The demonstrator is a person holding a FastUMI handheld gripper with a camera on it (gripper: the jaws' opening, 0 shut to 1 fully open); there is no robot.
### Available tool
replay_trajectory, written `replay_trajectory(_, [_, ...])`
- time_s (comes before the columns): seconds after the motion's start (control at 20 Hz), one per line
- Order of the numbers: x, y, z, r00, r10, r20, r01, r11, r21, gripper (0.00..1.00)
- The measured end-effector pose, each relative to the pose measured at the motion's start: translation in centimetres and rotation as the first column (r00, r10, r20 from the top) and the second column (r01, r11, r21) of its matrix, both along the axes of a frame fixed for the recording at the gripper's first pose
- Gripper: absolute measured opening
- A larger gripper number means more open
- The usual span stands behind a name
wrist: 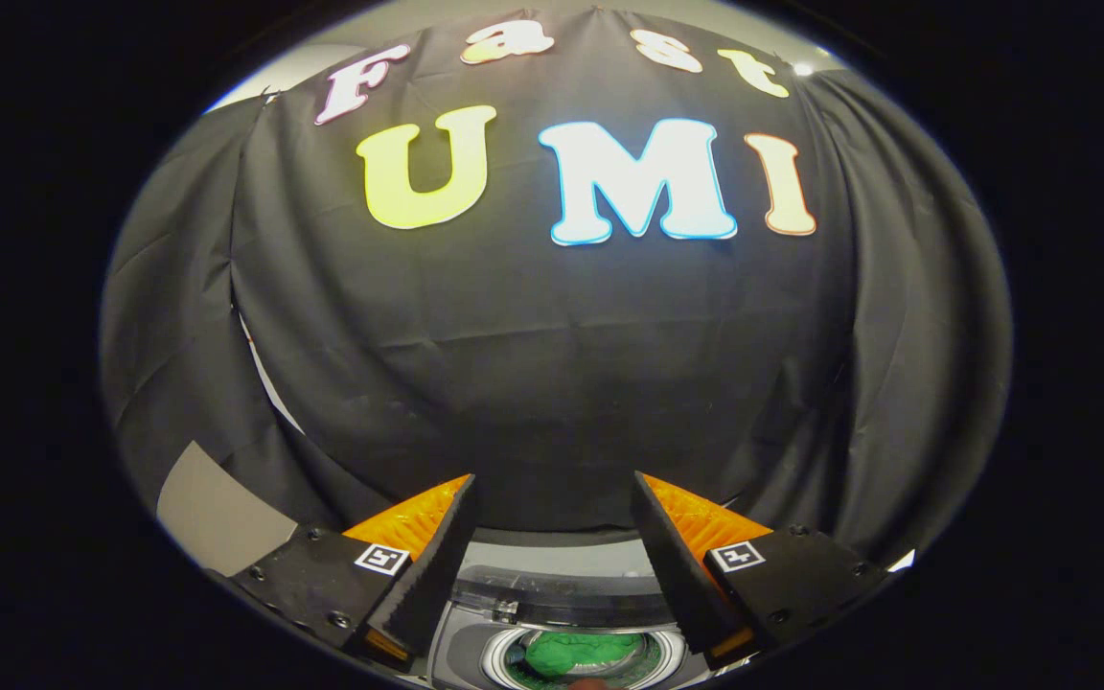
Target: Put the clothes into the washing machine and then close the washing machine lid.
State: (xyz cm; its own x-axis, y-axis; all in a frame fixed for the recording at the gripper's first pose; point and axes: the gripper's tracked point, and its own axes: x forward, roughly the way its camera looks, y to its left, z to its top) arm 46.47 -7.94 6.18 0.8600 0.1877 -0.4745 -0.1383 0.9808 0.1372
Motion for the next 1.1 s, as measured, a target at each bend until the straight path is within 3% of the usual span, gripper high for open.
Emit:
replay_trajectory(0.55, [0.3, -1.7, -5.6, 0.99, -0.025, -0.141, 0.011, 0.995, -0.101, 0.98])
replay_trajectory(1.1, [-0.9, -1.4, -7.6, 0.975, -0.046, -0.216, 0.039, 0.999, -0.033, 0.97])
